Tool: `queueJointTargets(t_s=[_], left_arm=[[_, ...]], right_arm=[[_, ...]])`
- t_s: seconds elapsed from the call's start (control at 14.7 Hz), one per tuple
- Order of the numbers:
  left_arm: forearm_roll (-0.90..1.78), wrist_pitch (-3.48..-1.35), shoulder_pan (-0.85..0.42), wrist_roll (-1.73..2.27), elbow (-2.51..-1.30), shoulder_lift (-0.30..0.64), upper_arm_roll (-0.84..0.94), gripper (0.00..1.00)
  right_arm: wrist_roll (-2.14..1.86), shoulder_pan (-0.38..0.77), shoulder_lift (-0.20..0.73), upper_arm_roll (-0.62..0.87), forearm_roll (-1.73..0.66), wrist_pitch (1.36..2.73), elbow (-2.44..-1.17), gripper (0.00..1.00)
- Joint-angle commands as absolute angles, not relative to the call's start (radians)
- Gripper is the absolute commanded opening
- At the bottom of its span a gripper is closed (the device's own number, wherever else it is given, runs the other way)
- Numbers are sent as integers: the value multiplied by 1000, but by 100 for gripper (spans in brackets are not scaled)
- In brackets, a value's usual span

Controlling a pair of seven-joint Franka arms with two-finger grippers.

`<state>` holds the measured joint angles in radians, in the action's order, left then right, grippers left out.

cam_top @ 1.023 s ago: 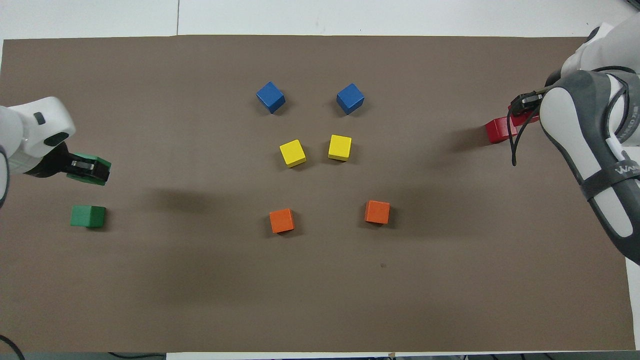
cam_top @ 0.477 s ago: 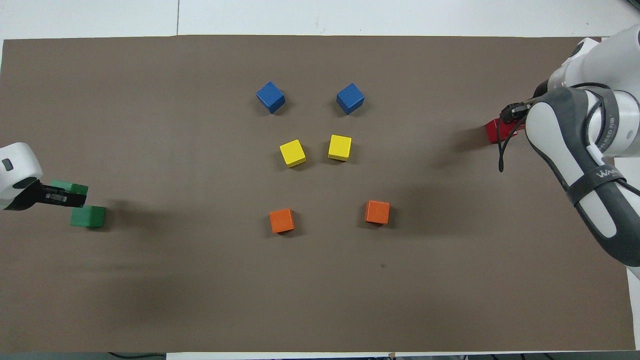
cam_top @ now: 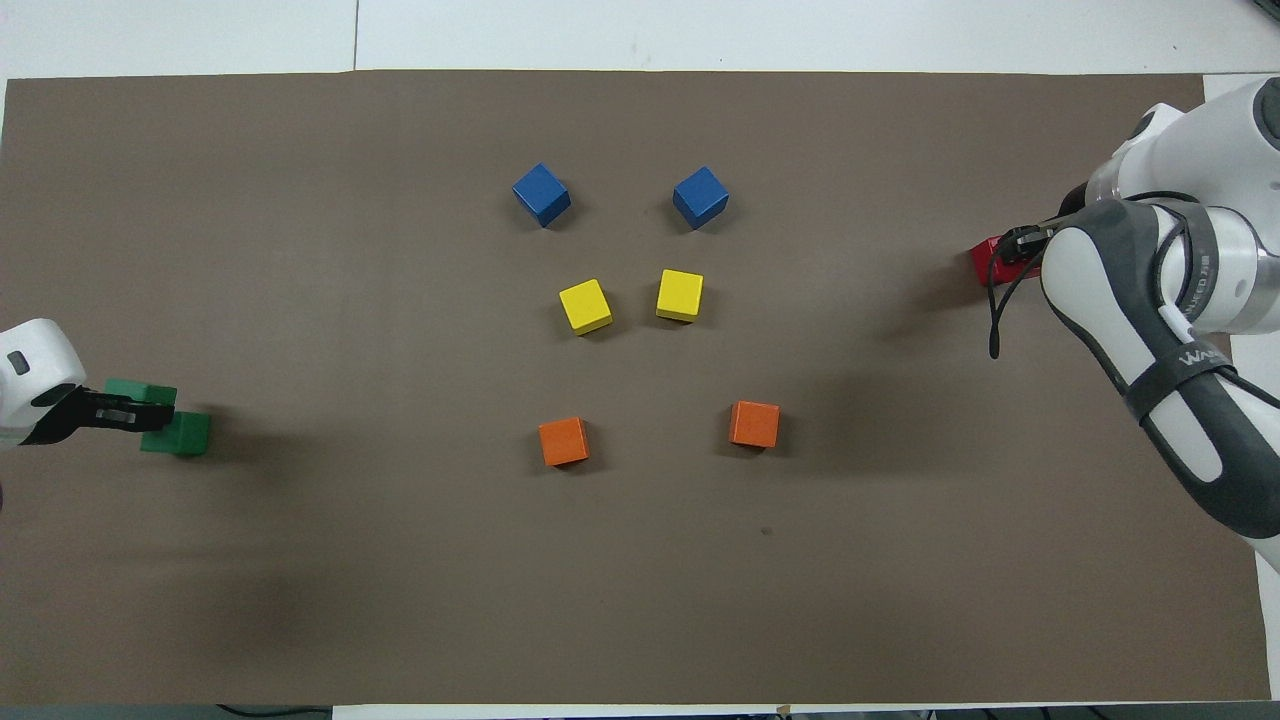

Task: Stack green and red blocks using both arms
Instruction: 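Lower the green cube onto the green while the right gripper stacks red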

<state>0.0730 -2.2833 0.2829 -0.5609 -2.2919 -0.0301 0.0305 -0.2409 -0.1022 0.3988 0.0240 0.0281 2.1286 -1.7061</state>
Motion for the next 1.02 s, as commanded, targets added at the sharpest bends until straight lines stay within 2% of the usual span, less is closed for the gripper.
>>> queueJointTargets(t_s=[0.0,0.82,0.89,0.95], left_arm=[[95,-2315,302,-584,-2342,-72,40,0],[95,-2327,310,-587,-2385,-84,40,0],[95,-2329,310,-604,-2385,-84,40,25],[95,-2329,310,-618,-2385,-83,40,85]], right_arm=[[-265,-118,357,35,15,2186,-1779,0],[-290,-120,359,35,17,2226,-1790,0],[-290,-120,359,35,17,2226,-1790,0],[-290,-120,359,35,17,2227,-1790,0]])
